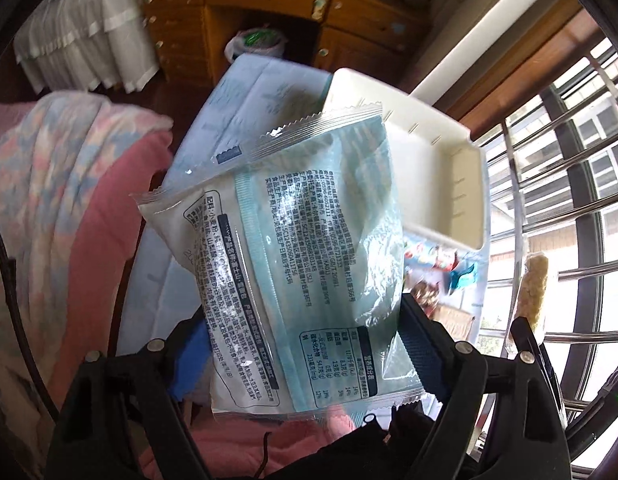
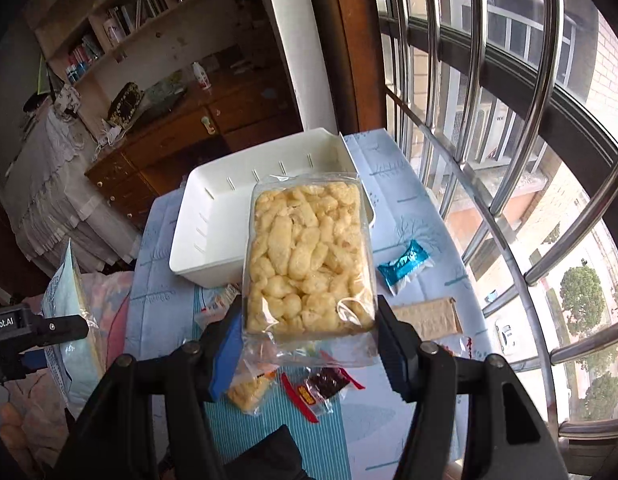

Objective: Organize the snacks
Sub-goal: 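Lift both held bags and carry them over the white tray, then open both tools to drop the bags into the white tray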

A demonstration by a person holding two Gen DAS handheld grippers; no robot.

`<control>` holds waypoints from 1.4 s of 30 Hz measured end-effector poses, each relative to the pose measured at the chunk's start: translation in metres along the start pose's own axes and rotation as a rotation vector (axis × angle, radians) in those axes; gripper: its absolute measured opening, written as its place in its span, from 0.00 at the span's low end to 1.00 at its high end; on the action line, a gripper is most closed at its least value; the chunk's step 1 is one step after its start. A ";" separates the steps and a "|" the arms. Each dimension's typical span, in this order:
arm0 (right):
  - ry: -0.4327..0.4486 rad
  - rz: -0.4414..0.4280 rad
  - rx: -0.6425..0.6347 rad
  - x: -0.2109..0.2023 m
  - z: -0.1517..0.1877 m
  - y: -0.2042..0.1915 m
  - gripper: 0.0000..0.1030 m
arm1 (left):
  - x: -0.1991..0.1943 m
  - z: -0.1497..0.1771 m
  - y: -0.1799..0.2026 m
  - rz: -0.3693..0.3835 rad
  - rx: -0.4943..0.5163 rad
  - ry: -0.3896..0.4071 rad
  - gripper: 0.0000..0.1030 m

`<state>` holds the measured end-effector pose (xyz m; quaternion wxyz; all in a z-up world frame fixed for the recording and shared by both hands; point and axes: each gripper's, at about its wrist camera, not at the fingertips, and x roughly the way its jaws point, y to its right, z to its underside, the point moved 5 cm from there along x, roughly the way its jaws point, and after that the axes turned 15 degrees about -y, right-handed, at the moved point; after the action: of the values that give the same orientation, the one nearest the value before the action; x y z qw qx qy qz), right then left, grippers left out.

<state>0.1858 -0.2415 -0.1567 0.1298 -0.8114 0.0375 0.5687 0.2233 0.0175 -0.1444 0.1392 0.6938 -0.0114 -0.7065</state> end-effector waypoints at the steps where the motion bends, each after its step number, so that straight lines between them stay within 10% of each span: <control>1: 0.016 0.002 0.000 -0.001 -0.005 -0.001 0.59 | -0.002 -0.007 0.004 0.005 0.014 0.009 0.80; 25: 0.180 0.071 -0.072 0.079 -0.114 -0.026 0.59 | 0.059 -0.155 0.080 0.124 0.234 0.114 0.78; 42: 0.189 0.054 -0.097 0.106 -0.136 -0.035 0.71 | 0.058 -0.170 0.095 0.078 0.287 0.161 0.91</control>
<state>0.3542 -0.2334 -0.2058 0.0709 -0.8653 0.0441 0.4942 0.4079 -0.0555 -0.1874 0.0664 0.7599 -0.1279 -0.6339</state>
